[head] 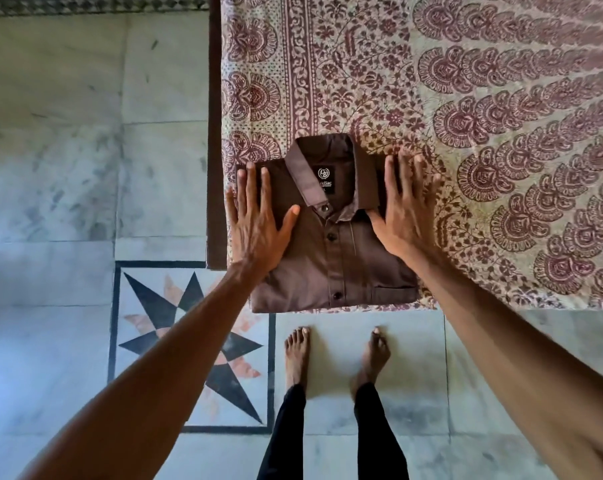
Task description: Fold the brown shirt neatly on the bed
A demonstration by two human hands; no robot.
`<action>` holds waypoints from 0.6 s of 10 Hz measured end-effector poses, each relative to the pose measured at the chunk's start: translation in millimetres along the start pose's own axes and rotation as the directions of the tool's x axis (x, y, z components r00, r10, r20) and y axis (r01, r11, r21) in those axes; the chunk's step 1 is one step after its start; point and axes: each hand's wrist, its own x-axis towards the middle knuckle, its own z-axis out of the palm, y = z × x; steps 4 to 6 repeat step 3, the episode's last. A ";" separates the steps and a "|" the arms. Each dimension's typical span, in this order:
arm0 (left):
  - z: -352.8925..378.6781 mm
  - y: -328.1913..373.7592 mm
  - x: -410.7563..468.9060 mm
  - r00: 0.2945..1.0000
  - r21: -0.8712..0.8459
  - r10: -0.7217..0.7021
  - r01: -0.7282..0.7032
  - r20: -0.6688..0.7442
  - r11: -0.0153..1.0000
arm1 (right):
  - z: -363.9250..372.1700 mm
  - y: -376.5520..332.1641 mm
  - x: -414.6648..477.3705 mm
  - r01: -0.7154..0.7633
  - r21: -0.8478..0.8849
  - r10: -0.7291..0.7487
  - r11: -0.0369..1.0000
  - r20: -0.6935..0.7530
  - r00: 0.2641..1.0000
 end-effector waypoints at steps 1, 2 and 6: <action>-8.1 14.4 -39.4 0.999 -0.030 0.045 -0.045 -0.015 0.999 | -1.8 -13.3 -52.6 -0.092 0.123 0.106 0.988 -0.118 0.987; 2.6 25.5 -84.0 0.994 -0.059 0.101 -0.099 0.033 0.993 | 12.2 -23.7 -104.8 -0.061 0.125 0.071 0.990 -0.080 0.994; 15.4 14.6 -101.2 0.994 -0.066 0.068 -0.063 0.086 0.996 | 33.4 -24.6 -118.0 -0.003 0.117 0.002 0.993 0.003 1.000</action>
